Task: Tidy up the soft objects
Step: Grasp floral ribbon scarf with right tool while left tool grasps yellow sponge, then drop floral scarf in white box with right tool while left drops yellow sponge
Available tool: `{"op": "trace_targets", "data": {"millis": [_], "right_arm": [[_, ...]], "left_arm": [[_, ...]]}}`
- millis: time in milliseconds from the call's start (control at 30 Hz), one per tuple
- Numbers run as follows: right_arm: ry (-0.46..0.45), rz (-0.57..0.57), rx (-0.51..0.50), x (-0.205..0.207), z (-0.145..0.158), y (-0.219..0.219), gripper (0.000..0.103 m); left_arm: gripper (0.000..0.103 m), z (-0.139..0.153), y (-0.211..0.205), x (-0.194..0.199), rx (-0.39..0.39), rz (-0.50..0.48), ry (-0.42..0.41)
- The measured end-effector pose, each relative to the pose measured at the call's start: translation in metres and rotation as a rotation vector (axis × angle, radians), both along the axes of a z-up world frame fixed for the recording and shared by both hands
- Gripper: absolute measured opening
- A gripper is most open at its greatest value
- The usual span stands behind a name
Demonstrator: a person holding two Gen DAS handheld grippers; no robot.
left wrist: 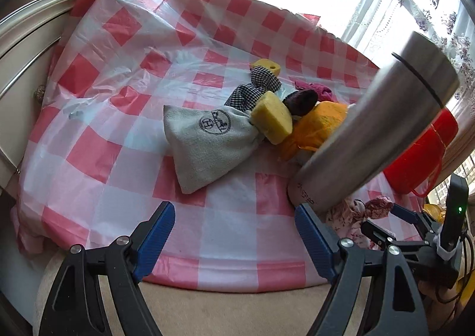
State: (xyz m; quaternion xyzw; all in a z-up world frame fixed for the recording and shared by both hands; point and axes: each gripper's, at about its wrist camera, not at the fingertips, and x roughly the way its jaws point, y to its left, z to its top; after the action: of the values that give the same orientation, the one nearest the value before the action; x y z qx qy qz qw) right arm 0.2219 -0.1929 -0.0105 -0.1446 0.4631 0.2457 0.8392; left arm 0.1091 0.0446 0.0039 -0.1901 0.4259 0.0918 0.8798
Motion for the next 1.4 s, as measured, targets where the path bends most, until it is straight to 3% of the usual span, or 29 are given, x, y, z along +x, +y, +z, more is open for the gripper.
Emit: {"op": "trace_targets", "data": {"millis": [167,267,367,500,667,800,933,1000,1100,1300,1400], "right_arm": [[0.006,0.007,-0.016,0.005,-0.007,0.005,0.099],[0.019,0.009,-0.02,0.008,-0.012,0.006,0.09],[0.045,0.011,-0.017,0.011,-0.017,0.007,0.077],[0.042,0.012,-0.022,0.013,-0.02,0.007,0.07],[0.026,-0.007,-0.01,0.01,-0.018,0.005,0.057],[0.023,-0.006,-0.011,0.009,-0.018,0.005,0.055],[0.02,-0.006,-0.014,0.01,-0.017,0.006,0.053],[0.017,-0.006,-0.015,0.01,-0.017,0.006,0.051],[0.011,-0.011,-0.015,0.004,-0.016,0.004,0.046],[-0.002,-0.013,-0.026,-0.004,-0.014,0.001,0.032],[-0.011,-0.009,-0.031,-0.011,-0.012,0.0,0.03]], "left_arm": [[0.084,-0.001,0.013,0.031,0.057,-0.002,0.027],[0.084,0.007,0.021,0.047,0.058,-0.005,-0.01],[0.082,0.013,0.018,0.064,0.084,-0.074,-0.048],[0.079,0.005,-0.004,0.087,0.174,-0.248,-0.035],[0.063,-0.009,-0.012,0.101,0.204,-0.362,-0.034],[0.06,-0.013,-0.006,0.11,0.208,-0.383,-0.048],[0.046,-0.014,-0.01,0.113,0.209,-0.437,-0.076],[0.043,-0.016,-0.014,0.115,0.226,-0.447,-0.08],[0.038,-0.017,-0.01,0.113,0.19,-0.431,-0.097],[0.037,-0.003,-0.003,0.088,0.146,-0.381,-0.146],[0.037,0.001,-0.001,0.07,0.121,-0.348,-0.157]]}}
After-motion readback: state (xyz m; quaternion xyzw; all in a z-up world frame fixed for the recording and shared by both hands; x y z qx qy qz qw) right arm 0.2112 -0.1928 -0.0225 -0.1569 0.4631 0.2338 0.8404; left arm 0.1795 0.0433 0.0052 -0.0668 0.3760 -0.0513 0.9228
